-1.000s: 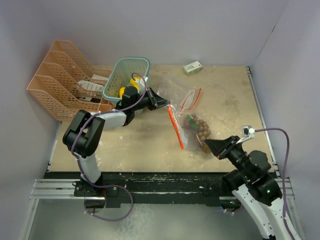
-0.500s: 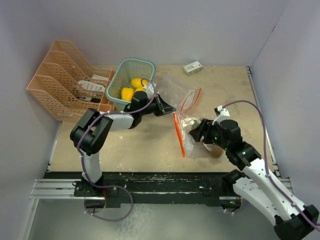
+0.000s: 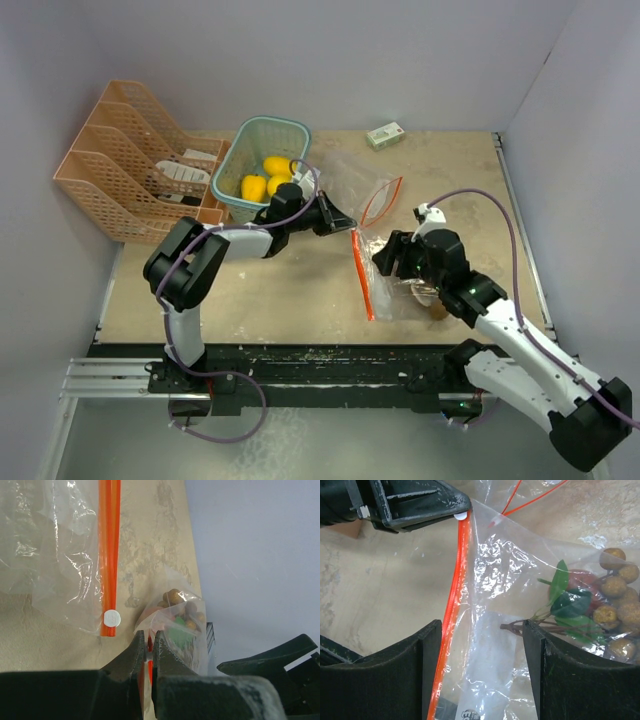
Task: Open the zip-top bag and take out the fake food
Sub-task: Open the zipper of the food storage bag at the center of the board.
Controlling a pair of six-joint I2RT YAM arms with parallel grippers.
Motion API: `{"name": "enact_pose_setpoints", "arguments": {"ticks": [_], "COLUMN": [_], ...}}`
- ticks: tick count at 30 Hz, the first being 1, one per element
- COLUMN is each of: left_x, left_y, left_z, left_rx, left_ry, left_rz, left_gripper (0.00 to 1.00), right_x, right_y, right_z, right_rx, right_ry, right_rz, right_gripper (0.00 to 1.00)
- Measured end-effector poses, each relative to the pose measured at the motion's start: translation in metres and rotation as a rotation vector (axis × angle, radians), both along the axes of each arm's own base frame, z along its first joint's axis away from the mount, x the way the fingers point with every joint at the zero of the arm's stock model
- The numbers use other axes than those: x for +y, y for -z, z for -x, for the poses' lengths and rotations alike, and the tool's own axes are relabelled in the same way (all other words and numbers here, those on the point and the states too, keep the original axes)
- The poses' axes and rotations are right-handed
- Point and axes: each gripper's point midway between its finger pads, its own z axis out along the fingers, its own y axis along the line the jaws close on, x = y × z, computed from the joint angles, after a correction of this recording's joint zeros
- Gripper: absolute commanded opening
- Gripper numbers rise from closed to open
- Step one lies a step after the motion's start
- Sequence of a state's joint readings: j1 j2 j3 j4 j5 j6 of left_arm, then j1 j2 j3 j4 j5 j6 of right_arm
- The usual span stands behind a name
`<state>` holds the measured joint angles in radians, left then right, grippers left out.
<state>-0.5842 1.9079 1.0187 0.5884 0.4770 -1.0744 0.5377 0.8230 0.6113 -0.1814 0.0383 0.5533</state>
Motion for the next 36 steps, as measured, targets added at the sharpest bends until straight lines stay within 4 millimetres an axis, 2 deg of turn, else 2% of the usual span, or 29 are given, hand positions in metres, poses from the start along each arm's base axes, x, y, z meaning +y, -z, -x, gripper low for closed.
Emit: {"name": "enact_pose_setpoints", "arguments": {"ticks": [8, 16, 21, 24, 30, 36], "left_x": [-0.001, 0.004, 0.006, 0.008, 0.008, 0.008], "left_y": [0.002, 0.012, 0.006, 0.001, -0.01, -0.011], "left_z": [-0.001, -0.001, 0.0, 0.0, 0.001, 0.001], "left_rx": [-0.006, -0.002, -0.014, -0.025, -0.048, -0.051], "left_ry": [-0.003, -0.014, -0.012, -0.017, -0.021, -0.022], "left_rz": [-0.026, -0.083, -0.096, -0.103, -0.099, -0.101], "left_gripper": [0.0, 0.0, 0.0, 0.0, 0.0, 0.0], "right_x": [0.023, 0.042, 0.038, 0.031, 0.025, 0.038], "right_y": [-0.007, 0.008, 0.02, 0.02, 0.018, 0.014], "right_z": [0.005, 0.021, 0.023, 0.021, 0.022, 0.027], "right_rx": [-0.022, -0.001, 0.019, 0.014, 0.009, 0.001], "right_ry": [-0.029, -0.033, 0.004, 0.041, 0.062, 0.026], "right_rz": [0.095, 0.211, 0.264, 0.278, 0.283, 0.284], "right_gripper": [0.69, 0.68, 0.6, 0.6, 0.67, 0.69]}}
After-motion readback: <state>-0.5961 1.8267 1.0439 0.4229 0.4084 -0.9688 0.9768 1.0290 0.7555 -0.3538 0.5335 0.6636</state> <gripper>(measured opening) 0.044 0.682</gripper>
